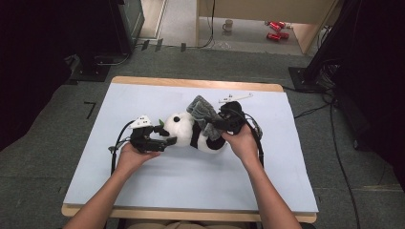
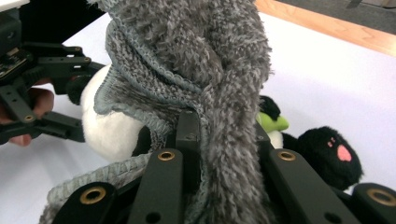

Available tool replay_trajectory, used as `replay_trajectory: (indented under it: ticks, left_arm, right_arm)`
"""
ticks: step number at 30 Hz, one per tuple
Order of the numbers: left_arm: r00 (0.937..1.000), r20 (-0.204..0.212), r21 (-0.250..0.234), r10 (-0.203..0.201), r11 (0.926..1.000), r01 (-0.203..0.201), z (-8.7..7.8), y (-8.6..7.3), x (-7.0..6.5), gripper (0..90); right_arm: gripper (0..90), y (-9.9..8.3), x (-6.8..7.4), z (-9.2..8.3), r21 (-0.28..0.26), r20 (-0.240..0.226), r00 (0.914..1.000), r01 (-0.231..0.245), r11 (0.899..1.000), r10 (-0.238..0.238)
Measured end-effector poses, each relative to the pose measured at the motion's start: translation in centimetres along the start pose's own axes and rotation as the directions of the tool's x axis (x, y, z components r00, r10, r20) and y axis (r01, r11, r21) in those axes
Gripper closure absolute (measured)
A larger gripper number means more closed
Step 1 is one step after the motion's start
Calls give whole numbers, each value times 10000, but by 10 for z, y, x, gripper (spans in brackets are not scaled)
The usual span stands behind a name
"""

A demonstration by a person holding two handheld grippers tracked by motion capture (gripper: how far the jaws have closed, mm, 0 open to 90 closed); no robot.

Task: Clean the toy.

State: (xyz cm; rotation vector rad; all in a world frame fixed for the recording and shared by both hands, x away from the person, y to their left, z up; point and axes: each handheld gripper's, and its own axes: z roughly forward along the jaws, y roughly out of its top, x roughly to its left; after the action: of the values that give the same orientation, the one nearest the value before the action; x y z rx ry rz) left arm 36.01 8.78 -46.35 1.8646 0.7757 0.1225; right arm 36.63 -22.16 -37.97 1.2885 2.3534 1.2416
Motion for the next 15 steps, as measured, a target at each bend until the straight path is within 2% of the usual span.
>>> replay_trajectory:
  ticks: [4,8,12,14,15]
  left_arm:
    - [9987,39,27,515,9987,-515,5,2,-1,168]
    - [9976,-75,-167,685,9975,-686,12,2,-2,182]
    - [9991,-359,-8,227,9997,-227,10,5,-6,319]
    - [9985,-516,445,-185,9988,208,6,7,-12,431]
    - [9981,-586,705,-180,9973,221,4,8,-19,473]
  right_arm:
    - [749,1,-4,3,-54,42,10000,-84,10000,84]
    - [746,1,-9,4,-184,105,9997,-210,9996,212]
    - [746,3,-15,7,-322,168,9989,-442,9985,448]
    - [745,5,-17,8,-358,274,9984,-483,9982,493]
    - [746,6,-16,8,-309,318,9982,-492,9983,501]
